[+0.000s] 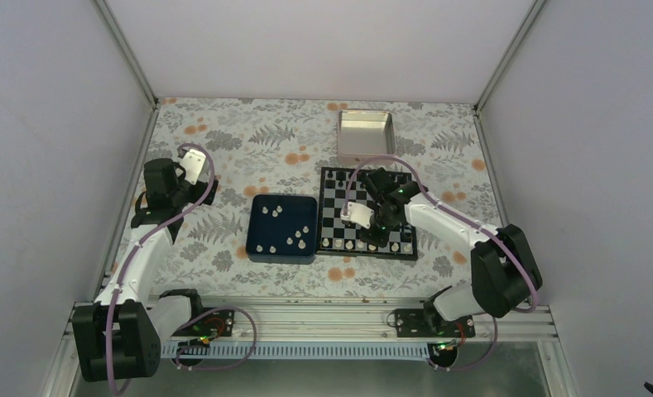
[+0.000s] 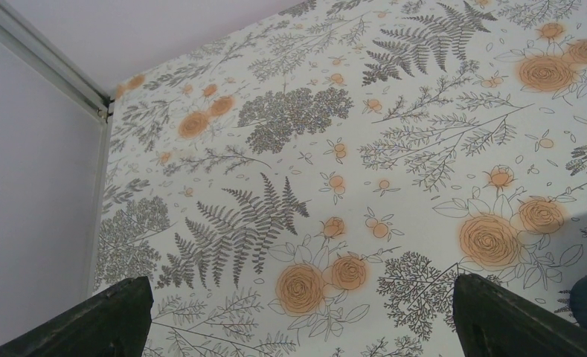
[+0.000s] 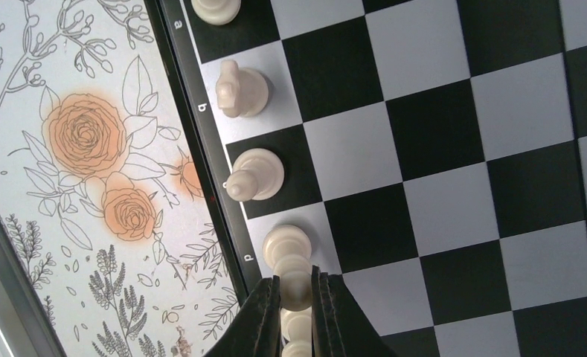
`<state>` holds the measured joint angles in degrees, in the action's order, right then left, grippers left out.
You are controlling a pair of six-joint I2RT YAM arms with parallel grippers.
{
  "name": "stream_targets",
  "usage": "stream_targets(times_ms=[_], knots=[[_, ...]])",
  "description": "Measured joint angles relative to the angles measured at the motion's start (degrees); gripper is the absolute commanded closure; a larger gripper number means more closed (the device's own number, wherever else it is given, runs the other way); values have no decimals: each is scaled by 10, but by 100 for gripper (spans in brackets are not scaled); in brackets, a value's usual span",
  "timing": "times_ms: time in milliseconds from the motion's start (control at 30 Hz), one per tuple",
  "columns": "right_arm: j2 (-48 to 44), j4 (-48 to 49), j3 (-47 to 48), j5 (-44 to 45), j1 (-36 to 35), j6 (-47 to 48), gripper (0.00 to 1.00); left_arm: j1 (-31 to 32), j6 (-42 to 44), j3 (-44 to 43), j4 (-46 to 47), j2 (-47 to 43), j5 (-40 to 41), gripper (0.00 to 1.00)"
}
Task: Set up the chess pieces on the board
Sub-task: Place the chess piece on the chessboard, then pick up the chess piece from the storage box.
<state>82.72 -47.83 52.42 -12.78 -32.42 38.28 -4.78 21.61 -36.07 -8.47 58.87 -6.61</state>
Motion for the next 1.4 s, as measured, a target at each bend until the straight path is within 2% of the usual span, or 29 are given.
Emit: stream_targets(times_ms=[367, 700, 800, 1133, 1267, 1400], knots=[[0, 1, -7, 0, 0, 0, 87, 0, 0, 0, 0, 0, 0, 0], [0, 0, -7, 6, 0, -2, 56, 0, 0, 0, 0, 0, 1, 0], [-3, -5, 1, 6, 0, -3, 52, 0, 0, 0, 0, 0, 1, 0], [1, -37, 136, 0, -1, -2, 51, 0, 0, 0, 0, 0, 1, 0], [41, -45, 210, 2, -14, -3, 50, 0, 0, 0, 0, -2, 1, 0], [104, -51, 281, 14, -67, -6, 50, 0, 0, 0, 0, -3, 1, 0]])
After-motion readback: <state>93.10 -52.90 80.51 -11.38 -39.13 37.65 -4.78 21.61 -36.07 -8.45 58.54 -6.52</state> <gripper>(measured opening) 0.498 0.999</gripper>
